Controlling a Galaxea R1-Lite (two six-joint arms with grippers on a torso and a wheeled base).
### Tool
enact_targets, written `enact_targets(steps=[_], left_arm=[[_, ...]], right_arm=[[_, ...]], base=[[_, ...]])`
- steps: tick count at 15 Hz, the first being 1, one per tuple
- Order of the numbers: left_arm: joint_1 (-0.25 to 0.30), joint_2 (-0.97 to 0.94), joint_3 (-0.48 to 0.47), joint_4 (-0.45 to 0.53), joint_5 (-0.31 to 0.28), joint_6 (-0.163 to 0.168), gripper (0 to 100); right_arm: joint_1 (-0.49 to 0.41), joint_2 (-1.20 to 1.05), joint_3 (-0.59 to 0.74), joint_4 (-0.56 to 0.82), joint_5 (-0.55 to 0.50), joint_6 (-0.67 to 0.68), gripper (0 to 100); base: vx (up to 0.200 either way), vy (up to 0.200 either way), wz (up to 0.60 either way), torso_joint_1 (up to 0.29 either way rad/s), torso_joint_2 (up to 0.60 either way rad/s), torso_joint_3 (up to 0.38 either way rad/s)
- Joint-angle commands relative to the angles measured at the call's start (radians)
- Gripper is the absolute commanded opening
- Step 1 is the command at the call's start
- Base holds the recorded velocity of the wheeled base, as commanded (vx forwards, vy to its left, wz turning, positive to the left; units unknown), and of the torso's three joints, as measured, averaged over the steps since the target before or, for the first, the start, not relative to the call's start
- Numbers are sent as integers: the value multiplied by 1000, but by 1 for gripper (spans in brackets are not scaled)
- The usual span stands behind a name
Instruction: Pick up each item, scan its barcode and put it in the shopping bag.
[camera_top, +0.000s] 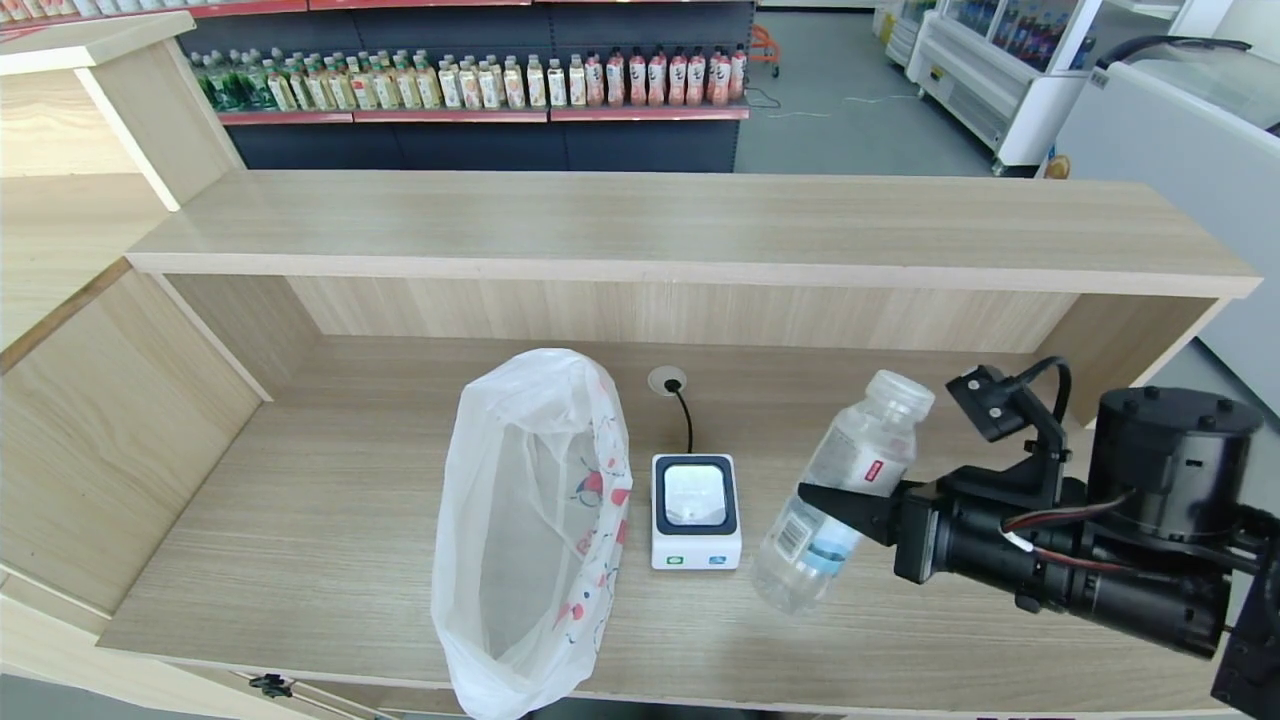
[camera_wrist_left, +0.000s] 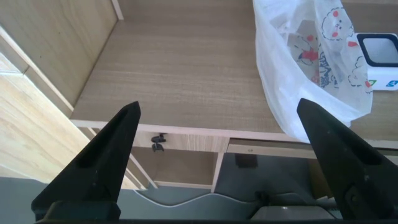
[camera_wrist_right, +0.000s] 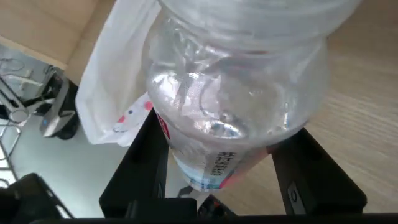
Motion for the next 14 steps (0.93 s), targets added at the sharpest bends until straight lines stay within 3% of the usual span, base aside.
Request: enact_targets(steps=[1,6,11,14], left_arm=[[-1,0,0,0,0,0,100],[1,0,0,0,0,0,100],[-1,0,0,0,0,0,100],[1,0,0,0,0,0,100]], right_arm=[[60,-86,-1,17,47,28,0],[79,-108,5,24,271,29,0],[128,-108,5,24,281,25,0],[143,-109,4,24,341,19,0]], base=[[0,0,0,0,0,0],[0,0,0,0,0,0],[0,0,0,0,0,0],[0,0,0,0,0,0]])
